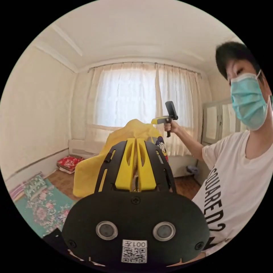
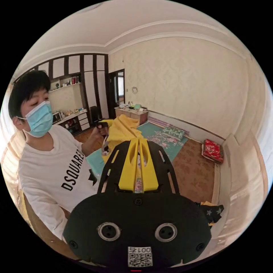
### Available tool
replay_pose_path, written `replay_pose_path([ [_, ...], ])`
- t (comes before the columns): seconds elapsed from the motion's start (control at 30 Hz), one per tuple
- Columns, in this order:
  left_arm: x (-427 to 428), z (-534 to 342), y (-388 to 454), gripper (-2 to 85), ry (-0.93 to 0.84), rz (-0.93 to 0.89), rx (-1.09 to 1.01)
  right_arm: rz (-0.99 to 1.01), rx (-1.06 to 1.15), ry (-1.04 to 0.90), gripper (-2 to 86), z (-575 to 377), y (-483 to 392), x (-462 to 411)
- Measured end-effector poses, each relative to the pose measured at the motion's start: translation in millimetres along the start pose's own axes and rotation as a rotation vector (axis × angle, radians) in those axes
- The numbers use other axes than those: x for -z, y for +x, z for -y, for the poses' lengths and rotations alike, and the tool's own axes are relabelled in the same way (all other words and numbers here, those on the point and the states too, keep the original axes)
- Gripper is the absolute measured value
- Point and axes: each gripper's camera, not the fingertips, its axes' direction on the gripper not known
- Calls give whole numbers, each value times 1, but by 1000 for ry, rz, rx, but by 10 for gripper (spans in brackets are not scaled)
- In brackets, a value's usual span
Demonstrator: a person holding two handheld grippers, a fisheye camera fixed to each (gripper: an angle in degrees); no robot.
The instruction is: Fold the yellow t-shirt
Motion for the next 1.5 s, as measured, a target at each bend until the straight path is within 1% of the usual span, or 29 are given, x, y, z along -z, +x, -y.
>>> replay_pose_path([
  [0.03, 2, -7, 4, -9, -56, 22, -71, -30, 6, 15, -1, -6, -4, -3],
  [0.07, 2, -16, 8, -9, -124, -15, -158, -68, 41, 42, -2, -16, -13, -9],
  [0.13, 0, -36, 11, -8, -222, -46, -236, -107, 101, 74, -2, -31, -29, -20],
  [0.23, -3, -84, 0, -4, -311, -13, -248, -84, 117, 132, -2, -51, -46, -44],
  [0.3, -4, -119, -19, 5, -316, -26, -195, 36, 133, 217, -2, -69, -48, -63],
  [0.33, -5, -143, -37, 14, -305, -32, -119, 70, 138, 239, -2, -73, -47, -68],
  [0.4, -4, -178, -72, 37, -259, -43, 25, 227, 157, 303, -3, -90, -31, -90],
  [0.47, 1, -222, -120, 49, -162, -91, 165, 345, 159, 336, -2, -103, -10, -108],
  [0.53, 7, -252, -156, 62, -80, -135, 230, 481, 164, 399, -2, -117, 16, -124],
  [0.57, 3, -270, -180, 72, -41, -172, 268, 600, 186, 446, -2, -127, 34, -135],
  [0.6, -3, -278, -192, 80, -38, -193, 293, 695, 155, 550, -2, -138, 57, -143],
  [0.67, -48, -298, -225, 106, -103, -368, 299, 854, 117, 699, -1, -155, 96, -157],
  [0.73, -94, -314, -240, 106, -123, -496, 308, 860, 87, 728, -1, -166, 128, -174],
  [0.77, -129, -333, -251, 100, -145, -562, 344, 785, 82, 668, -1, -172, 143, -188],
  [0.8, -146, -345, -258, 96, -165, -583, 369, 658, 31, 546, -1, -179, 157, -208],
  [0.83, -179, -376, -273, 85, -224, -590, 416, 586, -7, 482, -1, -185, 164, -220],
  [0.9, -218, -434, -302, 68, -339, -529, 536, 346, -114, 217, 1, -222, 192, -270],
  [0.93, -234, -474, -321, 63, -370, -527, 621, 305, -139, 154, 1, -235, 198, -283],
  [1.0, -249, -532, -348, 60, -405, -520, 748, 135, -287, -107, 2, -304, 226, -340],
  [1.03, -256, -569, -366, 56, -428, -502, 838, 117, -338, -161, 3, -325, 234, -354],
  [1.1, -264, -616, -393, 47, -450, -498, 941, 136, -556, -345, 3, -417, 261, -409],
  [1.13, -268, -643, -409, 40, -454, -486, 1003, 151, -616, -357, 3, -441, 266, -421],
  [1.17, -271, -664, -425, 33, -452, -463, 1050, 183, -755, -370, 4, -487, 277, -443],
  [1.2, -273, -674, -432, 33, -455, -451, 1069, 225, -884, -355, 4, -529, 284, -461],
  [1.23, -279, -691, -447, 31, -474, -426, 1106, 238, -940, -340, 5, -547, 287, -469],
  [1.3, -290, -712, -467, 30, -517, -405, 1143, 226, -1181, -292, 7, -616, 295, -497],
  [1.4, -321, -742, -498, 26, -646, -422, 1153, 176, -1360, -311, 11, -677, 299, -531],
  [1.43, -340, -755, -510, 28, -738, -433, 1127, 148, -1372, -340, 13, -685, 301, -538],
  [1.5, -375, -774, -528, 33, -873, -448, 1049, 7, -1368, -507, 25, -714, 308, -575],
])
